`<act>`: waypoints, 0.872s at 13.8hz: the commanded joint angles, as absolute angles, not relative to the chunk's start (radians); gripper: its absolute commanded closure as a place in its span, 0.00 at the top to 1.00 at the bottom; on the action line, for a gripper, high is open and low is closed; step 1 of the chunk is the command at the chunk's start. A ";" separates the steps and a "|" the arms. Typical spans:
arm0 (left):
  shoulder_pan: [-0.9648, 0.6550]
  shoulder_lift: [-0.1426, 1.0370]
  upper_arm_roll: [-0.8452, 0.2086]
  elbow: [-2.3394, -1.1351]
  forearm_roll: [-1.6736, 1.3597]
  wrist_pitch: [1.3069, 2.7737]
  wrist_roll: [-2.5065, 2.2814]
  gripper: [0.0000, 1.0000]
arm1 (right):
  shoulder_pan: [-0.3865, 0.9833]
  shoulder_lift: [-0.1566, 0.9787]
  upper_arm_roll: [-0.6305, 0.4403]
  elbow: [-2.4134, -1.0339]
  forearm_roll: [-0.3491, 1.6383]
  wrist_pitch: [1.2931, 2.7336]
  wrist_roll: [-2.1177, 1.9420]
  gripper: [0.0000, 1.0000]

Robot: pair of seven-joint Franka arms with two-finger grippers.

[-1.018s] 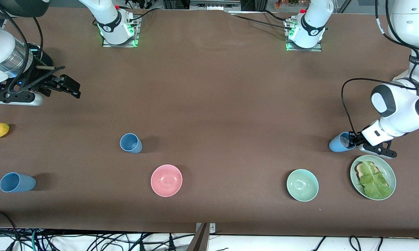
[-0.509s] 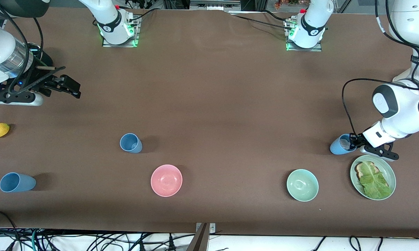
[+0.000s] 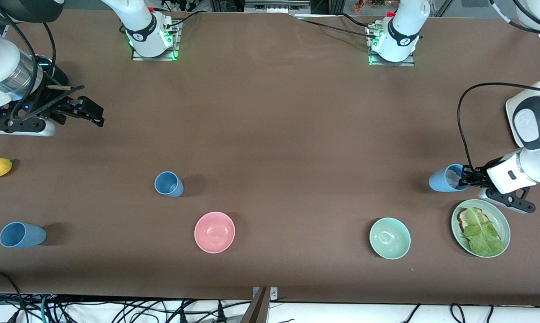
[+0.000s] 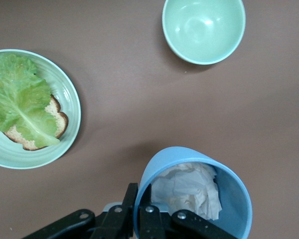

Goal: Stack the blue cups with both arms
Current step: 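Lift the tissue cup and carry it toward the table middle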

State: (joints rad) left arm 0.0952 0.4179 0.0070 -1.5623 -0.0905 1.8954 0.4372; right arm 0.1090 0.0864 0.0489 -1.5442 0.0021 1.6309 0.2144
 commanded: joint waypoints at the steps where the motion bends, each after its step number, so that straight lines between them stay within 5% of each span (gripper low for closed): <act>1: 0.095 0.397 -0.060 -1.526 -0.037 1.820 0.312 0.00 | 0.107 0.084 0.052 -1.537 -0.003 1.621 0.212 1.00; 12: 0.086 0.356 -0.434 -1.480 0.041 1.706 -0.392 0.00 | 0.103 0.090 0.051 -1.542 -0.003 1.620 0.212 1.00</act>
